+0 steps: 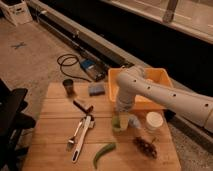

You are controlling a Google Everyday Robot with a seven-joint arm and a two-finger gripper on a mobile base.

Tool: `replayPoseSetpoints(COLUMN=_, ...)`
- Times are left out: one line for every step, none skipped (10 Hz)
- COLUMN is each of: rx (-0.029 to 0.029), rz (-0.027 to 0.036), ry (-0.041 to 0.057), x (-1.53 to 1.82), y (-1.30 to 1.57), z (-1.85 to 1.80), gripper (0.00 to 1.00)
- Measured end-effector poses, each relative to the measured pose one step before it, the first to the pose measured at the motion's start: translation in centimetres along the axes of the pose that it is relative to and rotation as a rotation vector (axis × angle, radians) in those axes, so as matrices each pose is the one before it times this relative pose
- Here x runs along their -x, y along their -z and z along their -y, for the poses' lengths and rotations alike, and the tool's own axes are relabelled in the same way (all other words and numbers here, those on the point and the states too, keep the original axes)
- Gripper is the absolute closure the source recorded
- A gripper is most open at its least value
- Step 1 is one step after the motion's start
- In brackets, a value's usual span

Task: Place towel in plastic cup

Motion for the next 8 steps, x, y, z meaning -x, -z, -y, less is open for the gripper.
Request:
replayPoseSetpoints(rx=-0.02310, rz=-0.02779, ry=0.01584, x=0.367, y=1.943, z=0.473, gripper=0.20)
replayPoseSetpoints(rx=-0.01954, rz=-0.02049, ry=0.01429, x=0.342, y=1.541, z=0.467, gripper=0.20)
replayPoseSetpoints(rx=-0.01766, rz=-0.01450, ry=0.01288, x=0.370, y=1.225, z=0.468, gripper=0.20)
replayPoseSetpoints(rx=-0.00165, rz=-0.00432, ry=-0.00112, x=-0.224, y=-0.026, z=0.017, gripper=0.20)
replayPoseSetpoints(rx=-0.00049, rz=0.00002, ry=-0.00121, x=-0.066, y=0.034, z=-0.011, gripper=0.20)
replayPoseSetpoints(rx=0.00048, rz=0.00038, ry=0.00047, x=0.029, y=-0.012, z=-0.014, gripper=0.20)
replayPoseSetpoints(rx=0.00017, rz=0.00032, ry=0.00241, x=0.136, y=-0.006, z=0.044, gripper=0.20)
replayPoseSetpoints(rx=-0.00008, rz=0.00041, ry=0.00069, x=0.052, y=0.015, z=0.016, gripper=0.20)
